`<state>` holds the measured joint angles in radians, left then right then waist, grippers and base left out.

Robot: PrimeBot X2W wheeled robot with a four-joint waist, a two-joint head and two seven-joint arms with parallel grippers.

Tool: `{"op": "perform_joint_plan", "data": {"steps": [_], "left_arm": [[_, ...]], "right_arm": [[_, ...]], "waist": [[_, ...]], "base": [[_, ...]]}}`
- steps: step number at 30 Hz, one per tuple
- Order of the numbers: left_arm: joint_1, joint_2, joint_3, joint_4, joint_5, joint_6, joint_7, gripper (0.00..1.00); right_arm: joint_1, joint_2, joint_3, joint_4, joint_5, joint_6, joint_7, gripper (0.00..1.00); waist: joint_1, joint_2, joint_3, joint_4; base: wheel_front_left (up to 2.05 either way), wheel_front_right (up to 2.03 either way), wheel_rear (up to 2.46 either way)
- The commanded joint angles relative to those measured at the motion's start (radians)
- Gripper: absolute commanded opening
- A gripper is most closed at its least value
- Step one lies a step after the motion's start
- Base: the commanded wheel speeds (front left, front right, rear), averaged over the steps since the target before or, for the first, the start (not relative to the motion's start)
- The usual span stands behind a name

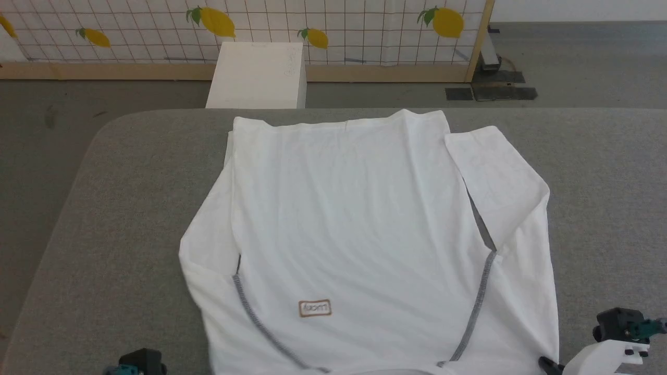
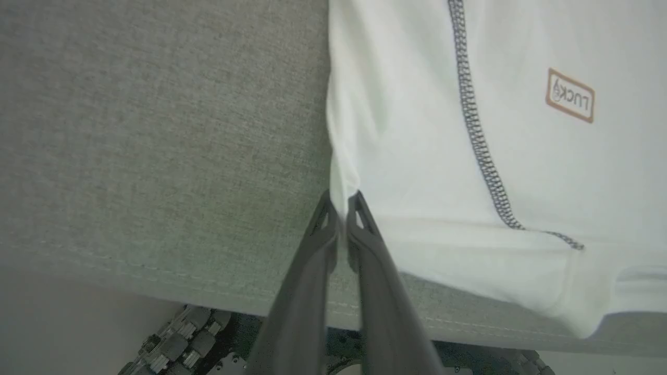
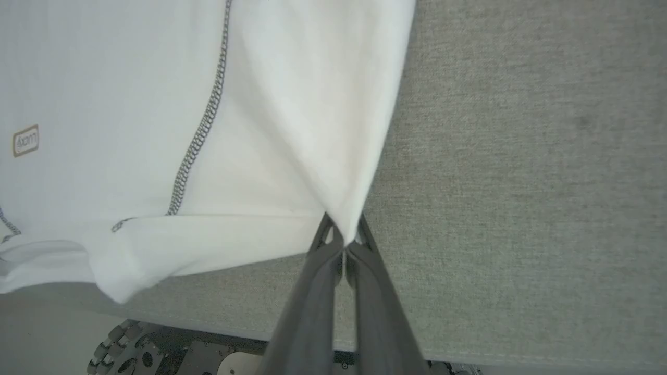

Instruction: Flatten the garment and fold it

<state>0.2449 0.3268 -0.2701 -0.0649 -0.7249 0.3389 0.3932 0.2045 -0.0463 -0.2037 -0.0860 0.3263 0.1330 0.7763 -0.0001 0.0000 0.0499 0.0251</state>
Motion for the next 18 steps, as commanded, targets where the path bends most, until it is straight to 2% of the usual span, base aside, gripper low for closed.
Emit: {"op": "perform_joint_plan", "data": {"steps": [1, 2, 7, 11, 14, 18], "left_arm": [[0.006, 0.014, 0.016, 0.002, -0.004, 0.011, 0.004, 1.0], [0.004, 0.015, 0.019, -0.001, -0.006, 0.014, 0.007, 1.0], [0.005, 0.035, 0.054, -0.039, -0.009, 0.036, 0.007, 1.0], [-0.012, 0.06, 0.11, -0.098, 0.01, 0.059, -0.039, 1.0], [-0.055, 0.07, 0.16, -0.139, 0.048, 0.055, -0.147, 1.0], [-0.122, 0.06, 0.2, -0.166, 0.105, 0.007, -0.351, 1.0]], "right_arm": [[-0.005, -0.007, -0.01, 0.003, 0.003, -0.002, -0.008, 0.44], [-0.008, -0.006, -0.007, 0.003, 0.006, -0.002, -0.015, 1.0], [-0.016, -0.005, -0.022, -0.015, 0.03, -0.002, -0.032, 1.0], [-0.052, -0.004, -0.082, -0.055, 0.067, -0.002, -0.059, 1.0], [-0.13, -0.004, -0.146, -0.071, 0.079, -0.002, -0.107, 1.0], [-0.283, -0.008, -0.192, -0.048, 0.058, -0.002, -0.134, 1.0]], "waist": [[0.0001, 0.0, 0.002, -0.001], [0.0001, 0.0, 0.003, -0.002], [0.0001, 0.0, 0.007, -0.003], [0.0001, 0.0, 0.02, -0.003], [0.0001, 0.0, 0.045, -0.007], [0.0001, 0.0, 0.097, -0.019]], "base": [[0.0, 0.0, 0.0], [0.0, 0.0, 0.0], [0.0, 0.0, 0.0], [0.0, 0.0, 0.0], [0.0, 0.0, 0.0], [0.0, 0.0, 0.0]]}}
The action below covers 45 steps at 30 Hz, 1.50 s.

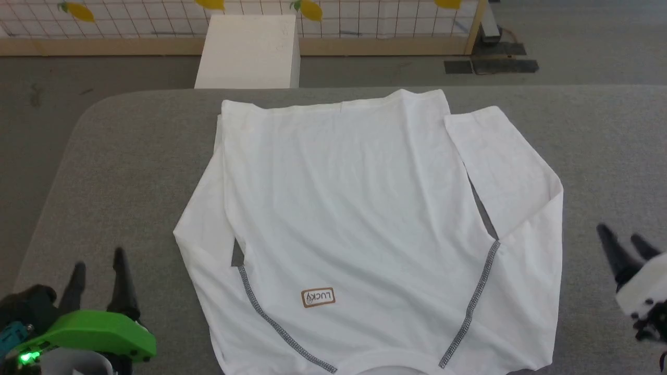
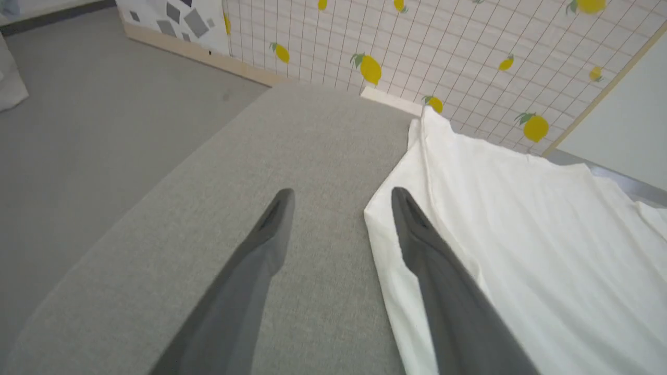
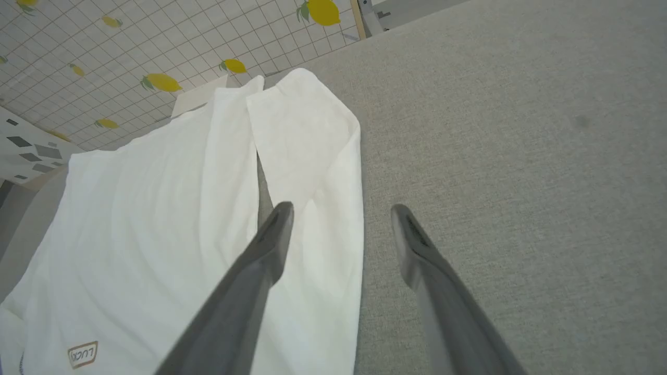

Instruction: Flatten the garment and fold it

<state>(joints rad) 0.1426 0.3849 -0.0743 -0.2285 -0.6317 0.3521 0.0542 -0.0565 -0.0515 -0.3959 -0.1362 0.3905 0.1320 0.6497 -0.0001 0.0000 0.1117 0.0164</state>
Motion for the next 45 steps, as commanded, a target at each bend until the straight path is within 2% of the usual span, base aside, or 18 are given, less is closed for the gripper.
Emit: {"op": "perform_joint_plan", "data": {"steps": [1, 4, 8, 13, 20, 28, 35, 37, 41, 45], "left_arm": [[-0.034, -0.001, 0.008, -0.001, 0.025, -0.019, -0.059, 1.0], [-0.079, -0.01, 0.005, 0.017, 0.075, -0.063, -0.212, 1.0], [-0.148, -0.03, -0.007, 0.023, 0.135, -0.097, -0.298, 1.0], [-0.221, -0.071, -0.01, -0.005, 0.207, -0.127, -0.315, 1.0], [-0.285, -0.17, 0.025, -0.033, 0.27, -0.179, -0.316, 1.0], [-0.311, -0.244, 0.054, -0.032, 0.308, -0.242, -0.316, 1.0], [-0.312, -0.28, 0.079, -0.019, 0.331, -0.285, -0.316, 1.0], [-0.312, -0.288, 0.084, -0.01, 0.336, -0.295, -0.316, 1.0], [-0.312, -0.299, 0.094, 0.007, 0.345, -0.313, -0.316, 1.0], [-0.31, -0.306, 0.105, 0.021, 0.355, -0.33, -0.316, 1.0]], "right_arm": [[-0.061, -0.013, -0.005, 0.016, -0.021, -0.001, -0.01, 1.0], [-0.21, -0.048, -0.015, 0.094, -0.059, -0.001, -0.015, 1.0], [-0.4, -0.121, 0.011, 0.222, -0.107, -0.001, 0.001, 1.0], [-0.601, -0.199, 0.08, 0.36, -0.158, -0.001, 0.037, 1.0], [-0.834, -0.274, 0.208, 0.513, -0.225, -0.001, 0.109, 1.0], [-0.935, -0.313, 0.3, 0.606, -0.267, -0.001, 0.108, 1.0], [-0.959, -0.324, 0.341, 0.675, -0.265, -0.001, 0.105, 1.0], [-0.962, -0.324, 0.338, 0.695, -0.259, -0.001, 0.115, 0.0], [-0.959, -0.322, 0.295, 0.716, -0.247, -0.001, 0.115, 0.0], [-0.945, -0.319, 0.187, 0.724, -0.218, -0.001, 0.065, 0.0]], "waist": [[0.0001, 0.0, 0.053, -0.012], [0.0001, 0.0, 0.108, -0.015], [0.0001, 0.0, 0.201, -0.001], [0.0001, 0.0, 0.312, 0.03], [0.0001, 0.0, 0.457, 0.095], [0.0001, 0.0, 0.519, 0.14], [0.0001, 0.0, 0.529, 0.141], [0.0001, 0.0, 0.522, 0.135], [0.0001, 0.0, 0.489, 0.114], [0.0001, 0.0, 0.429, 0.088]], "base": [[0.0, 0.0, 0.0], [0.0, 0.0, 0.0], [0.0, 0.0, 0.0], [0.0, 0.0, 0.0], [0.0, 0.0, 0.0], [0.0, 0.0, 0.0], [0.0, 0.0, 0.0], [0.0, 0.0, 0.0], [0.0, 0.0, 0.0], [0.0, 0.0, 0.0]]}}
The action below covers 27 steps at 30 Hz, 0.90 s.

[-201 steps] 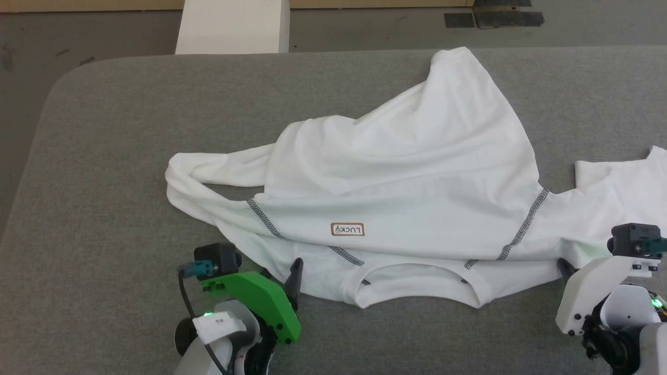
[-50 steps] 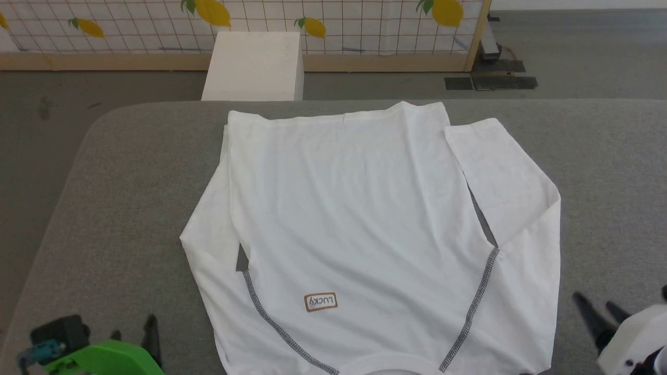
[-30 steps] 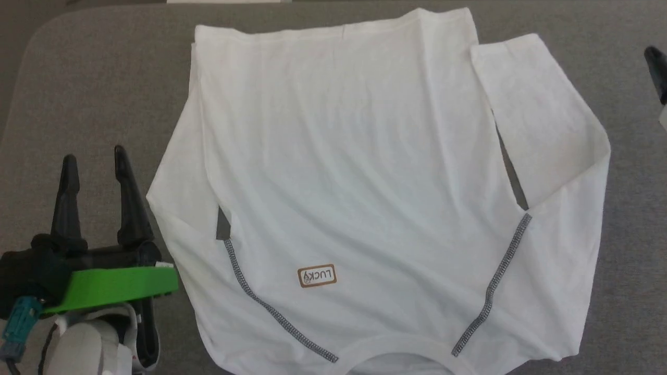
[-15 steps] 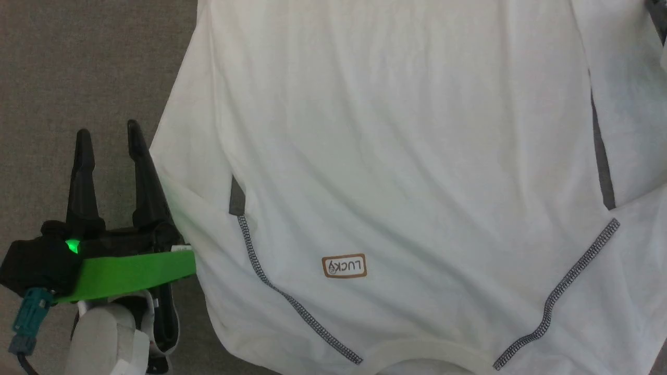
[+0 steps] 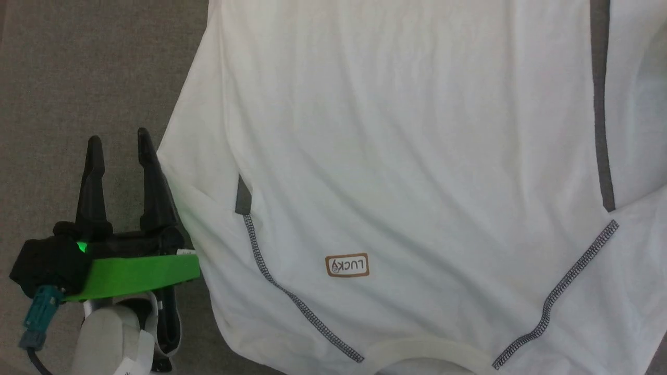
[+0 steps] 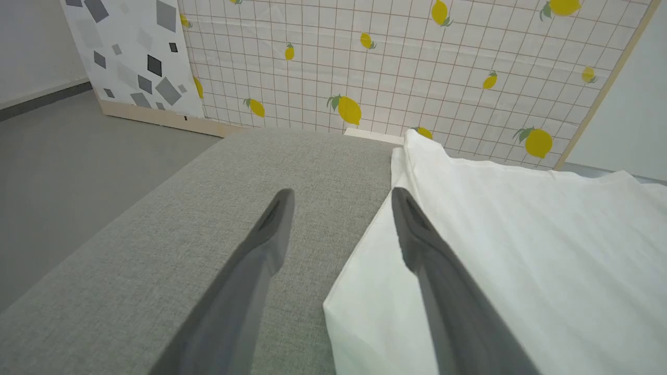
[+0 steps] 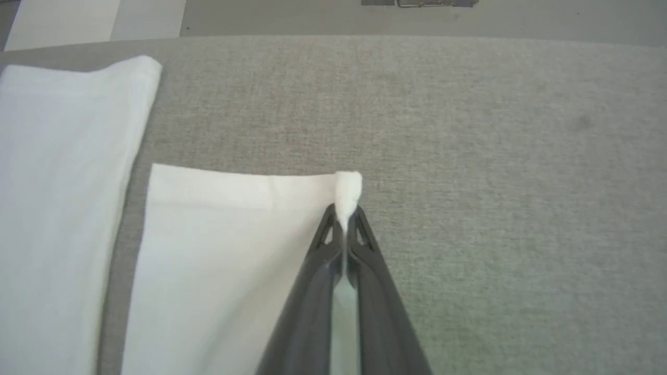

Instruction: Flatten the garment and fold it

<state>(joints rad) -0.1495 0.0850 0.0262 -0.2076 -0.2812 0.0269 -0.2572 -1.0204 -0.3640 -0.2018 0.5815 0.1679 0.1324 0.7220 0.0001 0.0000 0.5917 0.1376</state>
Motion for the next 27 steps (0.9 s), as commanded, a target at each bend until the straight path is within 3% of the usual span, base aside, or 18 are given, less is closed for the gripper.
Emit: {"op": "perform_joint_plan", "data": {"steps": [1, 9, 18, 24, 27], "left_arm": [[-0.017, -0.007, 0.008, 0.001, 0.009, -0.01, -0.004, 1.0], [0.038, -0.019, 0.031, 0.019, 0.017, -0.035, -0.004, 1.0], [0.12, -0.028, 0.037, 0.023, 0.012, -0.033, -0.005, 1.0], [0.195, -0.031, 0.059, 0.009, 0.008, -0.017, -0.005, 1.0], [0.233, -0.032, 0.067, -0.005, 0.008, -0.009, -0.005, 1.0]], "right_arm": [[0.031, -0.014, -0.031, 0.006, 0.005, -0.002, -0.016, 0.0], [0.199, -0.105, -0.199, -0.02, -0.017, -0.002, -0.015, 0.0], [0.37, -0.12, -0.367, -0.101, -0.047, -0.002, 0.007, 0.0], [0.515, -0.14, -0.325, -0.189, -0.065, -0.002, 0.017, 0.0], [0.573, -0.135, -0.287, -0.262, -0.017, -0.002, 0.007, 0.0]], "waist": [[-0.0001, 0.0, -0.07, -0.04], [-0.0001, 0.0, -0.227, -0.102], [-0.0001, 0.0, -0.358, -0.133], [-0.0001, 0.0, -0.434, -0.135], [-0.0001, 0.0, -0.463, -0.136]], "base": [[0.0, 0.0, 0.0], [0.0, 0.0, 0.0], [0.0, 0.0, 0.0], [0.0, 0.0, 0.0], [0.0, 0.0, 0.0]]}}
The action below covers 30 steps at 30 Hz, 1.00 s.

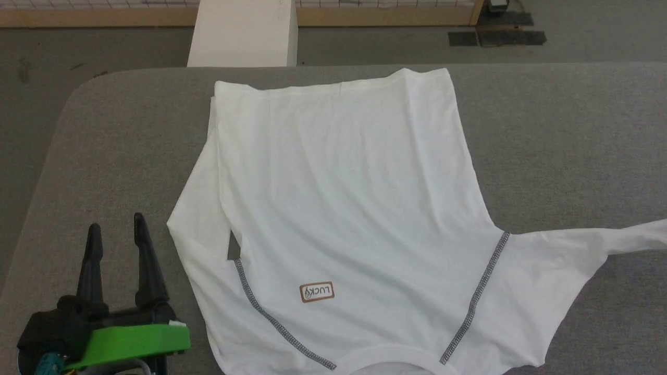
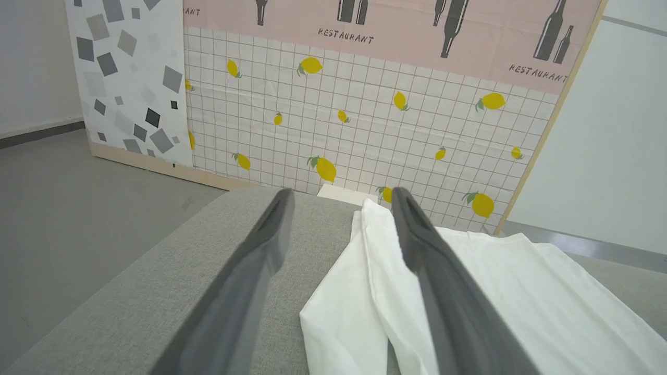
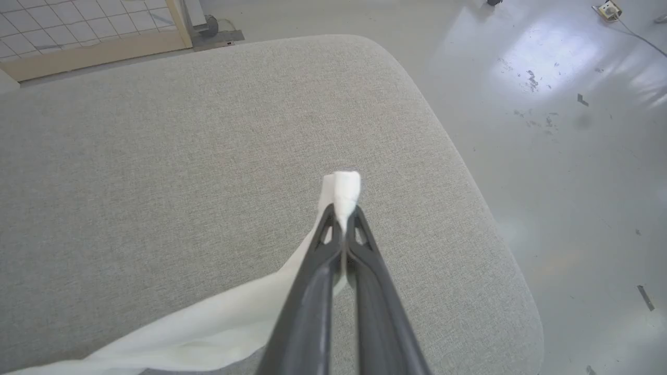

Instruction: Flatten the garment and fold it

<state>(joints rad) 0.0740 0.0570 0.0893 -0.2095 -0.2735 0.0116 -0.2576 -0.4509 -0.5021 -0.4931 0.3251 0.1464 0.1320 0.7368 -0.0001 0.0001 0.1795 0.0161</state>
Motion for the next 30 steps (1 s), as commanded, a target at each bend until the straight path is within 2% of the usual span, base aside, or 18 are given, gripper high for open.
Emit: {"op": "perform_joint_plan", "data": {"steps": [1, 3, 8, 13, 16, 22, 30], "left_arm": [[0.022, -0.004, 0.006, -0.008, 0.0, 0.01, -0.004, 1.0], [0.042, -0.005, 0.009, -0.015, -0.002, 0.017, -0.004, 1.0], [0.064, -0.005, 0.003, -0.024, -0.006, 0.029, -0.004, 1.0], [0.064, -0.006, -0.011, -0.028, -0.006, 0.036, -0.004, 1.0], [0.066, -0.006, -0.017, -0.029, -0.005, 0.038, -0.004, 1.0], [0.063, -0.006, -0.031, -0.028, -0.006, 0.037, -0.004, 1.0], [0.056, -0.006, -0.048, -0.024, -0.015, 0.036, -0.004, 1.0]], "right_arm": [[0.024, 0.002, 0.03, -0.041, 0.026, -0.001, -0.013, 0.0], [0.07, -0.003, 0.107, -0.128, 0.058, -0.001, -0.027, 0.0], [0.137, 0.036, 0.256, -0.324, 0.163, -0.001, -0.01, 0.0], [0.164, 0.118, 0.441, -0.5, 0.279, -0.001, 0.035, 0.0], [0.155, 0.157, 0.551, -0.554, 0.321, -0.001, 0.058, 0.0], [0.084, 0.222, 0.761, -0.531, 0.372, -0.001, 0.049, 0.0], [-0.038, 0.344, 0.939, -0.341, 0.389, -0.001, -0.048, 0.0]], "waist": [[0.0001, -0.0001, -0.059, -0.016], [0.0001, -0.0001, -0.076, -0.02], [0.0001, -0.0001, -0.093, -0.02], [0.0001, -0.0001, -0.101, -0.017], [0.0001, -0.0001, -0.102, -0.013], [0.0001, -0.0001, -0.101, 0.017], [0.0001, -0.0001, -0.075, 0.093]], "base": [[0.0, 0.0, 0.0], [0.0, 0.0, 0.0], [0.0, 0.0, 0.0], [0.0, 0.0, 0.0], [0.0, 0.0, 0.0], [0.0, 0.0, 0.0], [0.0, 0.0, 0.0]]}}
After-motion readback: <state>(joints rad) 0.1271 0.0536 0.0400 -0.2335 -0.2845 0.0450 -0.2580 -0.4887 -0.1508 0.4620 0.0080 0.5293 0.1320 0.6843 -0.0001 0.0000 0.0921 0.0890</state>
